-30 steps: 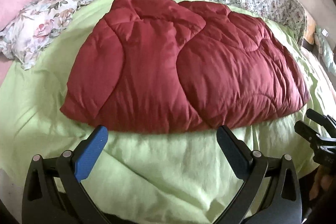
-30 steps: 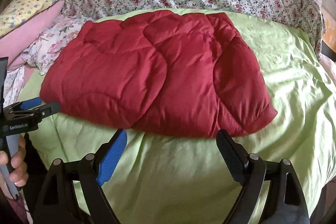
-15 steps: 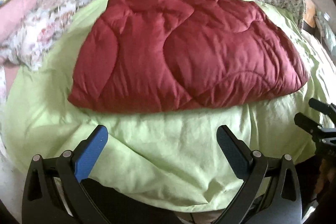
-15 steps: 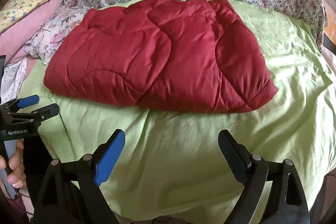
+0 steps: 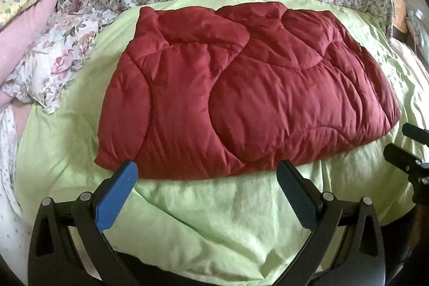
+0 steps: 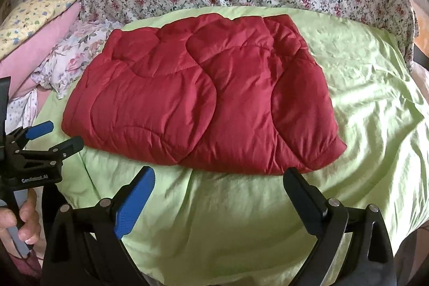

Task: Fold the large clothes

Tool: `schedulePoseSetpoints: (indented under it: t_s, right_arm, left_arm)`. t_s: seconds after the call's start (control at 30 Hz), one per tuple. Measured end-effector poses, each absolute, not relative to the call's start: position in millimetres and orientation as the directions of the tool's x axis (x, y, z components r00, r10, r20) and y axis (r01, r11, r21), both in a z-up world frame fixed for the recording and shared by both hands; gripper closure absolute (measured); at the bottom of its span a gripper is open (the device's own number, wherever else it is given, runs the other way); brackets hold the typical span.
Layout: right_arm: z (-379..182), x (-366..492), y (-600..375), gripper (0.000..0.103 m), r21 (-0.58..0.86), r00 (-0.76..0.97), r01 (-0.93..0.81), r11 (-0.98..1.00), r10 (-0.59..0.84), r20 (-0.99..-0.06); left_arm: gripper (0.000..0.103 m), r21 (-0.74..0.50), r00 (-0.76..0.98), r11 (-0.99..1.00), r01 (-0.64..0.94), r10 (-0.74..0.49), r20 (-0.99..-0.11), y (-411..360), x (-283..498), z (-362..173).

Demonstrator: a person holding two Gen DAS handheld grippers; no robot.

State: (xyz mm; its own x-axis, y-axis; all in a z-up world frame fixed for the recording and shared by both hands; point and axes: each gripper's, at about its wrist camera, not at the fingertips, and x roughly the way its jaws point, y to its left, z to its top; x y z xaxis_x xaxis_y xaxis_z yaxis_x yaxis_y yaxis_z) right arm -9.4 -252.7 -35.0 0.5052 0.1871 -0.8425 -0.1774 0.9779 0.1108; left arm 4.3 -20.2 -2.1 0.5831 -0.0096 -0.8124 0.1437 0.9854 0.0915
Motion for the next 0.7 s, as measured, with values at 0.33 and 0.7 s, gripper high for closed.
schedulePoseSetpoints:
  t_s: [0.33,0.7]
  right_arm:
    - [-37.7,13.0,-240.2,0.005,0.105,0.488,-0.185,0.977,0.184,-0.853]
    - [-35.9,26.3,-233.9,0.005,0.109,0.483,-0.194,0.975,0.191,-0.854]
  left_arm:
    - [0.000,0.095,0.588,0.988,0.125,0.003,-0.809,-21.0,20.8,-0.8]
    - [0.000,0.088,0.584,0.989,0.115,0.005,-0.812,-19.9,29.9,-0.7]
